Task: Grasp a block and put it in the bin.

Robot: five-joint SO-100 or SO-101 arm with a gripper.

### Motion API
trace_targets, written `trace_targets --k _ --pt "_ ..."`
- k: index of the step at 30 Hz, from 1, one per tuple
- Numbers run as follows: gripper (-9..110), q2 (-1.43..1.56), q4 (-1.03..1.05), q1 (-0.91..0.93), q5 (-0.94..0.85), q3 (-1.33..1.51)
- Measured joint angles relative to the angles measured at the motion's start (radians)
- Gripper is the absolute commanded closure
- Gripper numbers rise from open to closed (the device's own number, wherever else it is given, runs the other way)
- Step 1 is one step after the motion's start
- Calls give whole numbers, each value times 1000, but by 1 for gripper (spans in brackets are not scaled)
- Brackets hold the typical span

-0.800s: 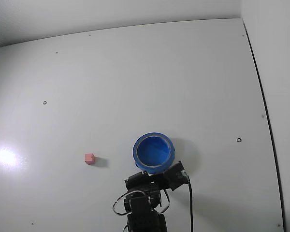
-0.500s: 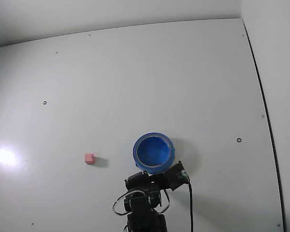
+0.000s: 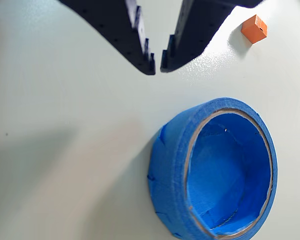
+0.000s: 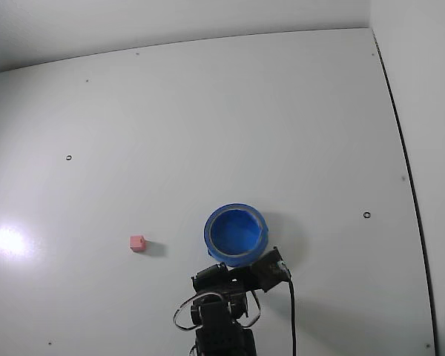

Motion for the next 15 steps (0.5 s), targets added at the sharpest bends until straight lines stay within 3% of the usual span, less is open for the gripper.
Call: trace_targets --k 8,15 --pt "98 -11 0 0 -482 -43" --pt "73 -110 0 -5 -733 -291"
